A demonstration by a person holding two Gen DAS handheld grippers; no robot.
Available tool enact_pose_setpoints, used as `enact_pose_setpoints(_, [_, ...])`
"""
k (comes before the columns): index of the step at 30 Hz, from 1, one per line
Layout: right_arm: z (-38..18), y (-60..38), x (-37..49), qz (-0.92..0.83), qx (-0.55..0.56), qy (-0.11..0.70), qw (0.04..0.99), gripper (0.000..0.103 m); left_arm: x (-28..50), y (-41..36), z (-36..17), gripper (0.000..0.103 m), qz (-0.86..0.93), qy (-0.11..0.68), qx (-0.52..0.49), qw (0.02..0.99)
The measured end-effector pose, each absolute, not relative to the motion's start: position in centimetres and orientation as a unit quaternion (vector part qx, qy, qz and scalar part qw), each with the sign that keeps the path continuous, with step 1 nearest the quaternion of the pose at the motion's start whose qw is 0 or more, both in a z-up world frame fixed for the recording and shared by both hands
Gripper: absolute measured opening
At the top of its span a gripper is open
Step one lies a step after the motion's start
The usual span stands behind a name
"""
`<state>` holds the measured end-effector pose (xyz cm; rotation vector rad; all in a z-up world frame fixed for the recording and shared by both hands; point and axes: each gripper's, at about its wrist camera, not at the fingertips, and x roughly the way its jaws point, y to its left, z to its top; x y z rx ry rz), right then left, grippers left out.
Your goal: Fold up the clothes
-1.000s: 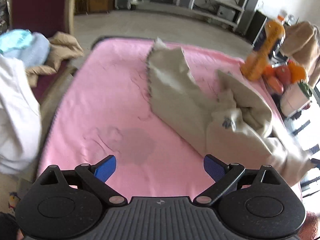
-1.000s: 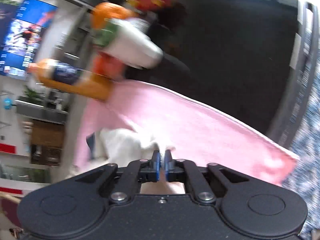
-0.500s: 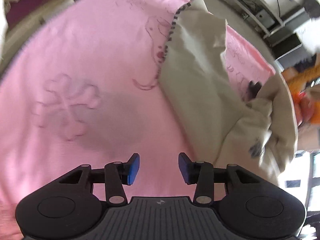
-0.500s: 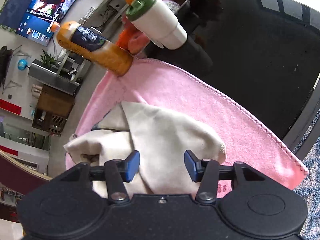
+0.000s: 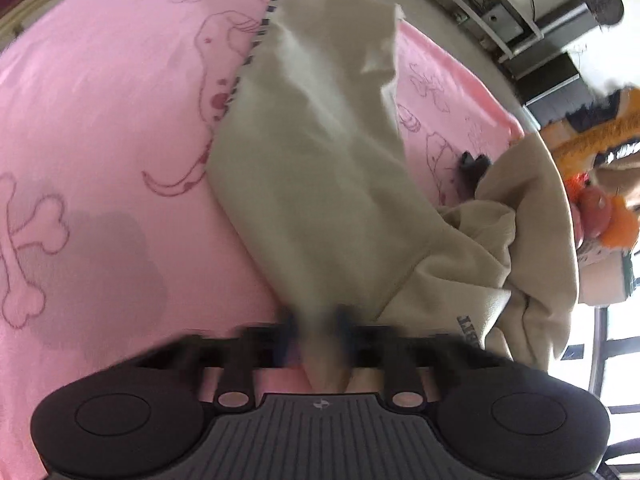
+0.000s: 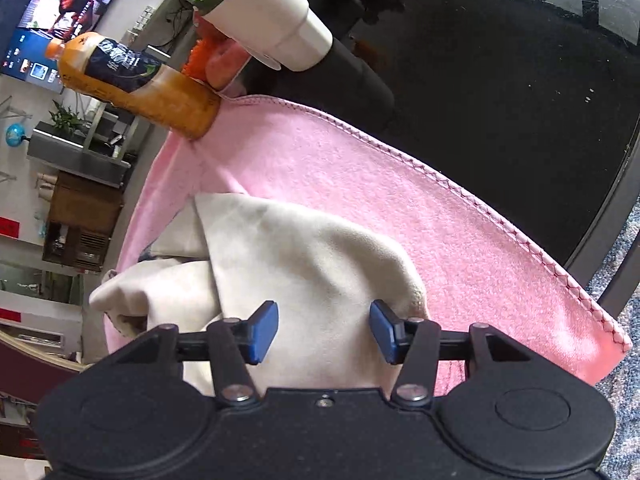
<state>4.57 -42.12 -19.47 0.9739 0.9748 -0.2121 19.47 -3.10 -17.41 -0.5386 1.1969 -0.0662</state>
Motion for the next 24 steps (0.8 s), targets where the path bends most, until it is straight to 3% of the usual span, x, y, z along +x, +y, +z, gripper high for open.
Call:
enact_pose_setpoints(7, [-15.8,-40.5,4.2,-0.089,0.389,0.441,0.804,0.054,15.5,-2.7,-10.5,0.0,-0.041,0.469,-0.224,0.853])
enact_pose_setpoints(11, [-15.1,-37.0,6.2,-0.044,0.307,0.493,0.813,0.053,12.7,-1.7,-6.8,0.0,-0.041,0.43,-0.222,0.874])
enact_pose_setpoints(16, [-17.0,-30.6,10.1,-0.02,0.194,0.572,0.797,0.047,11.8,-0.6,-6.2,0.0,-0.031,0.428,-0.216,0.877])
enact_pose_setpoints(17, [-17.7,-29.7,10.5,-0.026,0.173,0.581,0.795,0.04,11.6,-0.4,-6.2,0.0,-0.028,0.428,-0.215,0.878])
enact_pose_setpoints(18, [-18.2,-28.9,10.8,-0.032,0.155,0.588,0.793,0.022,11.4,-0.2,-6.1,0.0,-0.026,0.428,-0.214,0.878])
enact_pose_setpoints(20, [-17.7,-28.7,10.5,-0.044,0.151,0.576,0.802,0.008,11.1,0.2,-6.0,0.0,-0.022,0.428,-0.212,0.878])
enact_pose_setpoints(24, [-11.5,-32.0,8.1,-0.043,0.232,0.485,0.842,0.007,10.7,1.8,-4.4,0.0,-0.007,0.414,-0.211,0.885])
